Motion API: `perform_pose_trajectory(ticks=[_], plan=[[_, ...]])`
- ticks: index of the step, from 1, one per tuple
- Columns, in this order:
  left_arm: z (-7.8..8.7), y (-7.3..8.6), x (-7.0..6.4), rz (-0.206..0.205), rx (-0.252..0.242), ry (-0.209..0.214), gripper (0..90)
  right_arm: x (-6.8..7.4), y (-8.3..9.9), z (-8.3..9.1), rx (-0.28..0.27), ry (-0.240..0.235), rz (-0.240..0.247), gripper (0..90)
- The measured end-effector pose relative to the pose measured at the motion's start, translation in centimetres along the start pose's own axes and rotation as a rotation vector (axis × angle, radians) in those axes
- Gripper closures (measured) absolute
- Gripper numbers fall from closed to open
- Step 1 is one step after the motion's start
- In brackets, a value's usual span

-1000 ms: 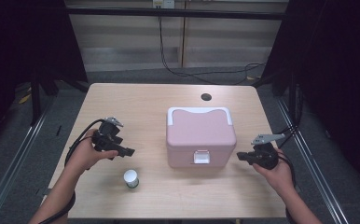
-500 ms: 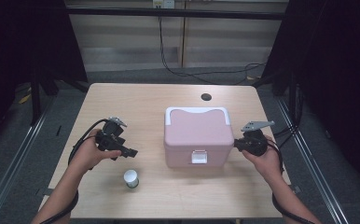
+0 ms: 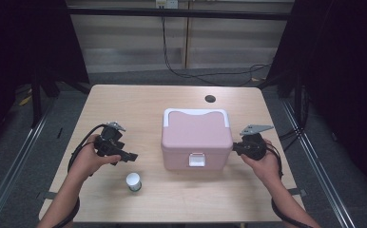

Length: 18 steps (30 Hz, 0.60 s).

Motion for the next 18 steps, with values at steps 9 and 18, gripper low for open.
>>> perform_pose_trajectory(ticks=[9,18], plan=[[0.1,1.0,0.6,0.022,-0.03,-0.017,20.3,0.8,-0.7,-0.5,0.015,-0.009,0.011,90.0],[0.2,1.3,0.8,0.034,-0.046,-0.019,20.3,2.0,-1.7,-1.2,0.024,-0.005,0.012,90.0]])
Point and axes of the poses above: each handheld gripper's, and its own axes: z roughly backward along the jaws, y roughly out of its underside, x roughly to its left, the point moved 4 cm from there along -z, roughly forward along the jaws, and after that the axes turned 7 degrees about x, right-handed, at the moved point
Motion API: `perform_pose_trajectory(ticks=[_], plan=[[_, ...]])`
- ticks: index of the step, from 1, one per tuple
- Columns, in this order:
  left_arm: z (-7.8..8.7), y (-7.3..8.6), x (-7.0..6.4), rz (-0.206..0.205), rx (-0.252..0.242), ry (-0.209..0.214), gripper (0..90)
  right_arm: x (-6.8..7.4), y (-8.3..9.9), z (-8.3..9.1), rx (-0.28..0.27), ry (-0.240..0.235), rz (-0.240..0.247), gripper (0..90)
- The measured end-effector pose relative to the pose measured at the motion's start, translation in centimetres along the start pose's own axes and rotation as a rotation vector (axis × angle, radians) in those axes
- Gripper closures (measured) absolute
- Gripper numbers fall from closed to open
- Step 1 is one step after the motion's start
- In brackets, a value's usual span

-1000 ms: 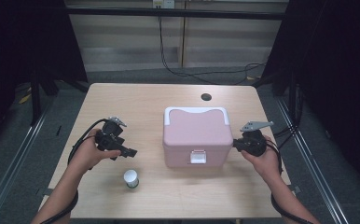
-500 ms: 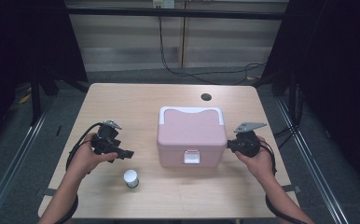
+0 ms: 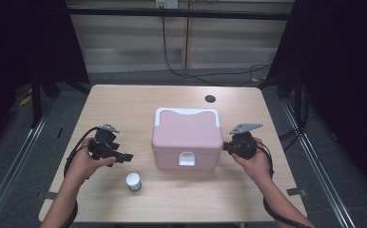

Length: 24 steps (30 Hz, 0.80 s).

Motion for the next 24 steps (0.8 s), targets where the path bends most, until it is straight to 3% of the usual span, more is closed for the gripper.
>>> perform_pose_trajectory(ticks=[12,24], plan=[[-0.1,0.3,0.5,0.014,0.007,-0.013,20.6,1.0,-0.9,-0.7,0.009,-0.003,0.015,90.0],[-0.2,0.2,-0.1,0.001,0.008,-0.005,21.0,0.5,-1.5,-1.2,-0.003,-0.004,0.004,90.0]])
Point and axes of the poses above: each handheld gripper's, and its own axes: z roughly backward along the jaws, y roughly out of its underside, x roughly to its left, the point moved 4 cm from there along -z, roughly forward along the jaws, and after that the axes turned 7 degrees about x, right-handed, at the moved point
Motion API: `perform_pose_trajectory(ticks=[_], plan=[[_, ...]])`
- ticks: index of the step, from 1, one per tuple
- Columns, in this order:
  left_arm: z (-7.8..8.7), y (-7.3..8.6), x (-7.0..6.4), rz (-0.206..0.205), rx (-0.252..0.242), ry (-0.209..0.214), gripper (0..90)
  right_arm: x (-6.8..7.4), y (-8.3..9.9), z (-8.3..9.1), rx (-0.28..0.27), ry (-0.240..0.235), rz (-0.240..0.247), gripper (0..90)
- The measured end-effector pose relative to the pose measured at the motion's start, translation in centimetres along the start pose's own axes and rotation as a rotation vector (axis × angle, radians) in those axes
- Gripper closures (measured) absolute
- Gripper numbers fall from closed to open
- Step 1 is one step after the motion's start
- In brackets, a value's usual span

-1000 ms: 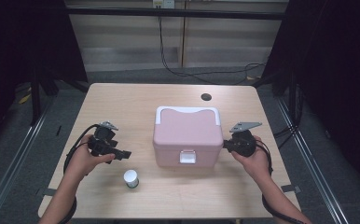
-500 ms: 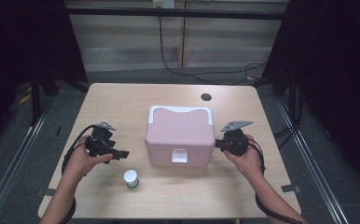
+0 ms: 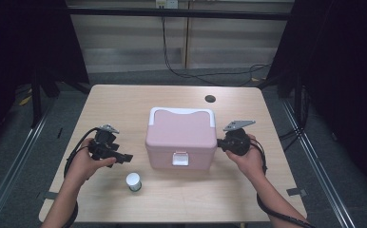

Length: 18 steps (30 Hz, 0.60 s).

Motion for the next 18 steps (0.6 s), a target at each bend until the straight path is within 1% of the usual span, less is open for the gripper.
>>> perform_pose_trajectory(ticks=[2,3,4,5,7,8,9,10,11,12,13,14,15,16,17,18], plan=[[-0.1,0.0,-0.1,-0.007,0.006,0.006,21.0,-0.2,-0.1,-0.1,-0.013,-0.011,-0.006,90.0],[-0.1,-0.1,-0.2,-0.01,0.007,0.0,21.0,-0.3,-0.2,-0.2,-0.015,-0.012,-0.015,90.0],[-0.2,-0.1,-0.3,-0.006,0.009,0.005,21.0,-0.4,-0.3,-0.2,-0.02,-0.012,-0.017,90.0],[-0.3,-0.1,-0.3,-0.012,0.014,0.01,21.0,-0.5,-0.4,-0.3,-0.025,-0.018,-0.019,90.0],[-0.4,-0.2,-0.4,-0.009,0.017,0.009,21.0,-0.5,-0.6,-0.4,-0.042,-0.035,-0.025,90.0],[-0.4,-0.2,-0.4,-0.018,0.024,0.01,21.0,-0.6,-0.6,-0.5,-0.042,-0.044,-0.031,90.0],[-0.5,-0.2,-0.5,-0.004,0.018,0.015,21.0,-0.5,-0.7,-0.6,-0.036,-0.043,-0.041,90.0],[-0.5,-0.2,-0.6,-0.009,0.023,0.018,21.0,-0.5,-0.9,-0.6,-0.029,-0.029,-0.032,90.0],[-0.5,-0.2,-0.6,-0.01,0.028,0.017,21.0,-0.5,-0.9,-0.6,-0.028,-0.025,-0.028,90.0],[-0.4,-0.3,-0.6,-0.009,0.025,0.013,21.1,-0.6,-1.0,-0.5,-0.032,-0.028,-0.033,90.0],[-0.4,-0.3,-0.6,-0.009,0.023,0.018,21.2,-0.7,-1.1,-0.3,-0.045,-0.038,-0.047,90.0],[-0.4,-0.4,-0.6,-0.011,0.028,0.02,21.5,-0.9,-1.4,0.4,-0.063,-0.048,-0.049,90.0],[-0.3,-0.4,-0.6,-0.017,0.036,0.021,21.5,-0.9,-1.4,0.4,-0.063,-0.048,-0.049,90.0],[-0.3,-0.5,-0.6,-0.015,0.04,0.019,21.6,-0.9,-1.6,0.8,-0.07,-0.051,-0.052,90.0],[-0.2,-0.7,-0.6,-0.026,0.053,0.011,21.6,-0.9,-1.8,1.3,-0.073,-0.053,-0.051,90.0],[-0.1,-0.9,-0.6,-0.013,0.05,0.009,21.6,-0.8,-2.0,1.9,-0.071,-0.05,-0.039,90.0]])
Point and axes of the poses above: each handheld gripper's, and its own axes: z roughly backward along the jaws, y roughly out of its underside, x roughly to its left, the point moved 4 cm from there along -z, roughly forward along the jaws, and after that the axes turned 7 degrees about x, right-handed, at the moved point
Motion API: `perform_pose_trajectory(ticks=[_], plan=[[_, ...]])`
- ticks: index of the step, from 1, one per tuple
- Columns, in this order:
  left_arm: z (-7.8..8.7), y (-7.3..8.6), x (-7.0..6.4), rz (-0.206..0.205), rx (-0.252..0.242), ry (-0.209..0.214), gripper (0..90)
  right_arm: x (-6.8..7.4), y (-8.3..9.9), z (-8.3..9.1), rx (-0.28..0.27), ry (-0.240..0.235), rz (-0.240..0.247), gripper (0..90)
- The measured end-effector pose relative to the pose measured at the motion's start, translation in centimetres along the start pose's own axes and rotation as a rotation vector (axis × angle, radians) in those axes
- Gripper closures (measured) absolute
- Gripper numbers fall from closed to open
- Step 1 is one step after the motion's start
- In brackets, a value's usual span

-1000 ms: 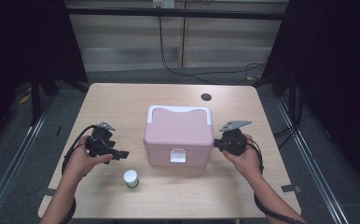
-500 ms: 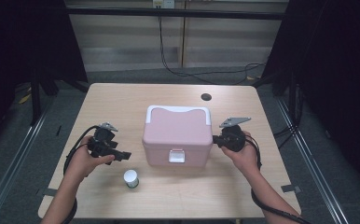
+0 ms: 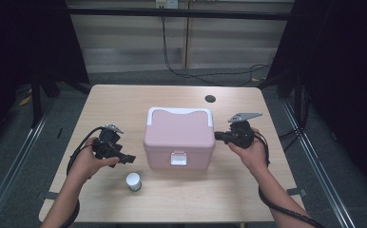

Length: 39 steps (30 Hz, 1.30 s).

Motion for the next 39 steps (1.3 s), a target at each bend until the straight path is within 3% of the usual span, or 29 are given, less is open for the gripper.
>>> perform_pose_trajectory(ticks=[7,11,15,20,28,39], plan=[[1.5,-1.0,-0.2,0.003,0.009,-0.006,21.6,0.8,-1.2,2.7,0.006,0.006,0.05,90.0],[2.4,-1.5,0.0,0.001,0.016,-0.012,21.6,0.9,-1.9,4.0,-0.006,-0.016,0.063,89.9],[3.2,-2.1,0.2,0.027,0.01,-0.019,21.6,1.3,-2.7,5.4,-0.025,-0.028,0.077,89.9],[4.2,-3.1,0.6,0.017,0.021,-0.026,22.4,2.3,-4.1,6.6,-0.046,-0.058,0.1,89.2],[5.2,-4.8,0.4,0.025,0.007,-0.018,22.0,4.7,-4.9,5.4,-0.025,-0.109,0.131,86.1],[6.4,-7.5,-0.1,0.022,0.009,-0.009,22.0,5.3,-4.6,3.7,-0.012,-0.113,0.155,89.9]])
Point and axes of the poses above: each handheld gripper's, and its own axes: z roughly backward along the jaws, y roughly out of its underside, x roughly to its left, the point moved 4 cm from there along -z, roughly forward along the jaws, and after that the axes turned 7 degrees about x, right-handed, at the moved point
